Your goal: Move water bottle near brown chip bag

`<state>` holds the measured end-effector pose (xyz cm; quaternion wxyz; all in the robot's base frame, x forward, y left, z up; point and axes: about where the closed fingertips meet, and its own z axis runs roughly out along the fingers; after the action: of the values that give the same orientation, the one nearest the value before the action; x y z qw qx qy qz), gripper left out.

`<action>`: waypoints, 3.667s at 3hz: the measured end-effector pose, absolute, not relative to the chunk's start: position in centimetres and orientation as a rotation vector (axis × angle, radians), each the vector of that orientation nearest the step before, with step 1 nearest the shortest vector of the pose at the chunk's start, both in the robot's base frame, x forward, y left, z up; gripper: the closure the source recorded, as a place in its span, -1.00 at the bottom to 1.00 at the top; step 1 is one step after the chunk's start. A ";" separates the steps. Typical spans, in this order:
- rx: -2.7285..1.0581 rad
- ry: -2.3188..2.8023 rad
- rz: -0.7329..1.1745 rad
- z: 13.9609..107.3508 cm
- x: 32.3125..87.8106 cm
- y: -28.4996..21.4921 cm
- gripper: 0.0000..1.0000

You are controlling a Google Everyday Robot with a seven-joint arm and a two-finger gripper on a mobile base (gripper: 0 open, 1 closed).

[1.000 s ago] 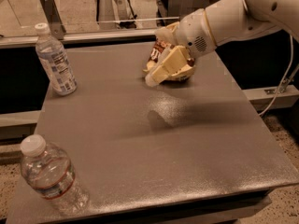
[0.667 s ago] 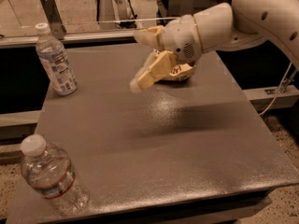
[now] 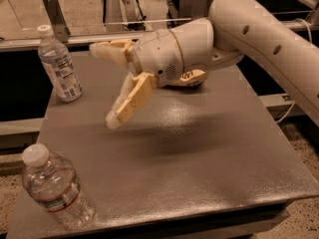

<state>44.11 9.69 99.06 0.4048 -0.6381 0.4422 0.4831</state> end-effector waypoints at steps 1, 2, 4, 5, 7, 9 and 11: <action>-1.699 1.024 1.249 97.6 40.5 12.5 -1.00; -1.771 0.969 1.277 96.3 37.8 14.3 -1.00; -1.870 0.909 1.402 94.9 33.6 15.1 -1.00; -1.872 0.922 1.468 94.3 32.1 15.1 -1.00; -1.808 1.008 1.515 94.6 29.7 16.2 -1.00; -1.762 1.032 1.519 94.9 28.7 17.2 -0.20; -1.685 1.115 1.420 96.0 31.8 14.4 0.73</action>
Offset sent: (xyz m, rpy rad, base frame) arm -0.0944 0.0650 -0.0461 -0.0290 -0.0659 0.2677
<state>31.81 14.35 95.95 0.3295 -0.6441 0.4264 0.5430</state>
